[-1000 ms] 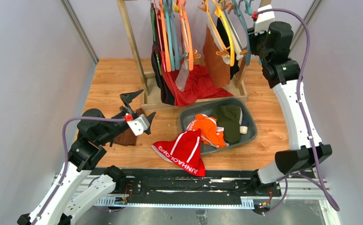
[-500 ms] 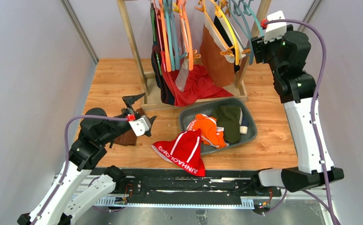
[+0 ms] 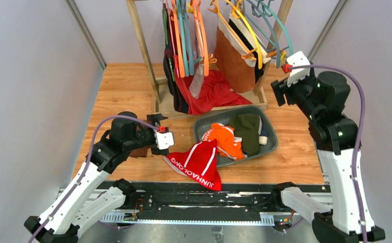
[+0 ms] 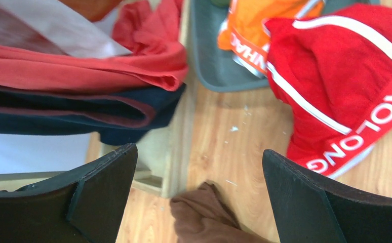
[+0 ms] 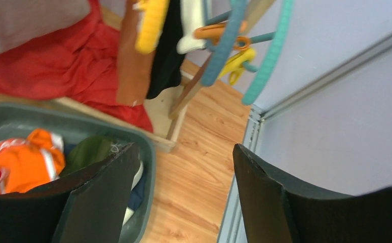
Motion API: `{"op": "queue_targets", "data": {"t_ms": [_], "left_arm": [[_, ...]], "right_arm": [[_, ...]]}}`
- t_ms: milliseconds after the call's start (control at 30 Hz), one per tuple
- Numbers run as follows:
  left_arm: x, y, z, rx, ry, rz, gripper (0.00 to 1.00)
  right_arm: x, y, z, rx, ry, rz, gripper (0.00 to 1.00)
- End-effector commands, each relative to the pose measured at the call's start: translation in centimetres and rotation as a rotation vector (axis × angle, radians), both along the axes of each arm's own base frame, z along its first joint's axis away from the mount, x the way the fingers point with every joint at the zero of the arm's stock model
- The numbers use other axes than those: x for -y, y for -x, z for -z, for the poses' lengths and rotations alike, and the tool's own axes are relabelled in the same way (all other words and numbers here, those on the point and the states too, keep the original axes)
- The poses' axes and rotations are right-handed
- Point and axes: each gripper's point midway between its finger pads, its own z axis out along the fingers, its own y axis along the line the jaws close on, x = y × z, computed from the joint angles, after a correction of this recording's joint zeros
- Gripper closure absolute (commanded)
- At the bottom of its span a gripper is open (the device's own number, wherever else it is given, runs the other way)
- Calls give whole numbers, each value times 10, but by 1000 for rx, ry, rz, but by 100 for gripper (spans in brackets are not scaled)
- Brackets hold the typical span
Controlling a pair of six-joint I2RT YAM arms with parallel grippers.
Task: Remove the underwear clipped to the hanger
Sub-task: Place the hanger at the clothesline, then pick up the underwear from the center of the board.
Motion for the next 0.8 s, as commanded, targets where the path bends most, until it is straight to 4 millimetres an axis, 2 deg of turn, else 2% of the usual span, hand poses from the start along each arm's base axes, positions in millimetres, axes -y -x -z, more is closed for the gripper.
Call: {"op": "queue_targets", "data": {"t_ms": [0,233,367,467,600,767], "left_arm": [[2,8,37,-72,-69,58,2],[5,12,96,-189,-189,111,1],[3,17,130,-268,-272,138,1],[2,23,154,-303,-327,180,1],[0,27,179,-348,-401,218,0],[2,25,199,-400,-451,228,8]], "right_arm": [[-25,43,17,-38,35,-213,31],[-57,114,70,-169,95,-547,34],[-77,133,104,-240,59,-704,36],[-93,137,126,-288,9,-806,38],[-106,127,155,-310,-17,-867,42],[-120,113,188,-346,-2,-893,47]]}}
